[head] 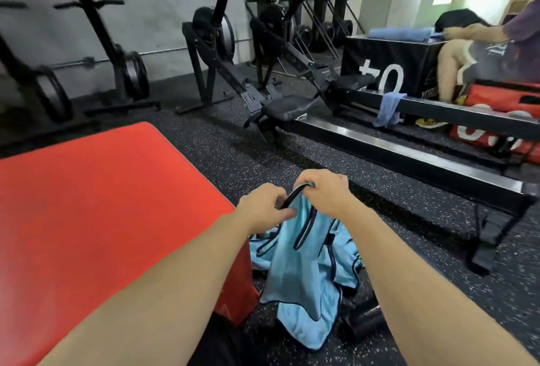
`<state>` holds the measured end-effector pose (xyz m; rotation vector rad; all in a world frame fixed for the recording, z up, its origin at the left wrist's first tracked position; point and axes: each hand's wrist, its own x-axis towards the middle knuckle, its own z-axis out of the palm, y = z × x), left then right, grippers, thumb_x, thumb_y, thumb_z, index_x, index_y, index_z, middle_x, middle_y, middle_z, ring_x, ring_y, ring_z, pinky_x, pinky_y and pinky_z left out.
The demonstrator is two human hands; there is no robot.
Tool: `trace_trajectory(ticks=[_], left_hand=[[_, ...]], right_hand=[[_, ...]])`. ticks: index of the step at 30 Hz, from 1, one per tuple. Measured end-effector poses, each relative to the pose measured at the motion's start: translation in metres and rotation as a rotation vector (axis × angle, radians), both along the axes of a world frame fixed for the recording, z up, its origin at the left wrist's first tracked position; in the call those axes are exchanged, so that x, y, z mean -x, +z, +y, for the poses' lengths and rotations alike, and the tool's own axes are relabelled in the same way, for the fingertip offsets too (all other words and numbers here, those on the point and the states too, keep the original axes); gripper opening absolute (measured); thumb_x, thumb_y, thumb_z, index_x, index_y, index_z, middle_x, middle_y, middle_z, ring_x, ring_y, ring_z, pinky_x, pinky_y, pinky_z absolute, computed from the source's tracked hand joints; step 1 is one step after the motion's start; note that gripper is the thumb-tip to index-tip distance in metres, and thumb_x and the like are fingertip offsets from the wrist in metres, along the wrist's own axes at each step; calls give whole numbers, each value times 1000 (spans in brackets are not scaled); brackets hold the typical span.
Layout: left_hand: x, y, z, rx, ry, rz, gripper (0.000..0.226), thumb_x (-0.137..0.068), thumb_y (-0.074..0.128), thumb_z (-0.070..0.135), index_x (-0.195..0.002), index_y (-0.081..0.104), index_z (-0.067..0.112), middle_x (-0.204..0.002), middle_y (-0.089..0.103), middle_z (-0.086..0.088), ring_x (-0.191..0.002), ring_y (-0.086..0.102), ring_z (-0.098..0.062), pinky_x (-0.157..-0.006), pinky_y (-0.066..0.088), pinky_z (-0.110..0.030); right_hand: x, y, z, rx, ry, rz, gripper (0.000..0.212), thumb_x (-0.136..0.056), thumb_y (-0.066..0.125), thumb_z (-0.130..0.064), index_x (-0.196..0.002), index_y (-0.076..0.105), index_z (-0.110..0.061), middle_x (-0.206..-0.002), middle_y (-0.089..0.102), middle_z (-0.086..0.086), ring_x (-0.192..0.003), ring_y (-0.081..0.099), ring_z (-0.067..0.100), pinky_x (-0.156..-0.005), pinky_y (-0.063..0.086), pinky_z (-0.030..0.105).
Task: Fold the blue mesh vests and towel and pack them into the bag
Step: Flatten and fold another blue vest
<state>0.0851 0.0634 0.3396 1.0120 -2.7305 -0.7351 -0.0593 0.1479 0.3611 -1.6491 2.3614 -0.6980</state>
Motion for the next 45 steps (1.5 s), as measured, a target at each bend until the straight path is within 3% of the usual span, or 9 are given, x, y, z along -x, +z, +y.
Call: trace_trajectory(ticks=[7,12,15,21,27,29,35,39,45], left_hand=[[-40,21,6,53,93,-120,32,-78,66,29,-67,38,19,-68,43,6,-73,45,-22,-67,34,-33],[-63,29,1,158,295,-112,13,-84,48,7,-84,52,19,-93,59,0,-88,54,-26,-70,40,-30],[-67,40,-4,210,434,-22,34,-88,44,5,-110,63,22,-112,62,-2,-102,59,-28,-74,43,-31],[-52,66,-16,155,261,76,26,-87,47,19,-95,71,27,-105,68,-1,-103,61,-28,-85,52,-36],[-47,75,-14,169,217,74,21,-89,54,31,-74,64,21,-78,62,2,-84,58,-25,-68,42,-30],[-56,75,-16,197,218,49,15,-86,57,32,-72,59,27,-84,64,5,-88,60,-23,-70,43,-30],[-92,81,-32,310,271,-55,5,-83,56,23,-81,58,27,-88,59,5,-86,55,-23,-67,38,-27],[-117,77,-56,125,279,173,35,-87,57,12,-59,36,16,-57,34,2,-57,33,-18,-49,24,-28],[-119,78,-59,-121,382,440,38,-94,46,5,-62,28,19,-59,27,4,-52,22,-13,-46,18,-27]], right_hand=[[-6,22,10,153,-127,-18,32,-89,43,-9,-95,63,-33,-110,66,-13,-110,57,17,-99,30,37],[-14,28,10,267,-250,-63,29,-91,44,-9,-106,61,-28,-105,68,-6,-105,59,21,-99,30,36],[-23,36,8,215,-212,-44,29,-93,46,-10,-112,59,-27,-108,65,-8,-110,57,20,-99,28,35],[-41,52,-9,-57,34,-43,29,-91,59,-22,-119,58,-29,-113,54,-11,-117,52,18,-110,29,48],[-59,50,-23,-78,146,-52,11,-85,64,-24,-79,64,-16,-77,57,3,-83,56,30,-85,43,43],[-58,47,-23,-66,123,-93,26,-88,63,-24,-62,56,-24,-63,48,-2,-67,47,22,-77,36,40],[-54,43,-31,-79,62,-78,16,-90,60,-27,-84,68,-14,-78,60,3,-87,59,30,-98,40,54],[-51,39,-37,-86,7,-78,25,-92,59,-29,-92,67,-6,-73,56,3,-86,59,31,-102,38,55],[-67,37,-46,-85,-19,-35,24,-94,55,-30,-100,69,-12,-84,61,4,-96,57,30,-97,24,46]])
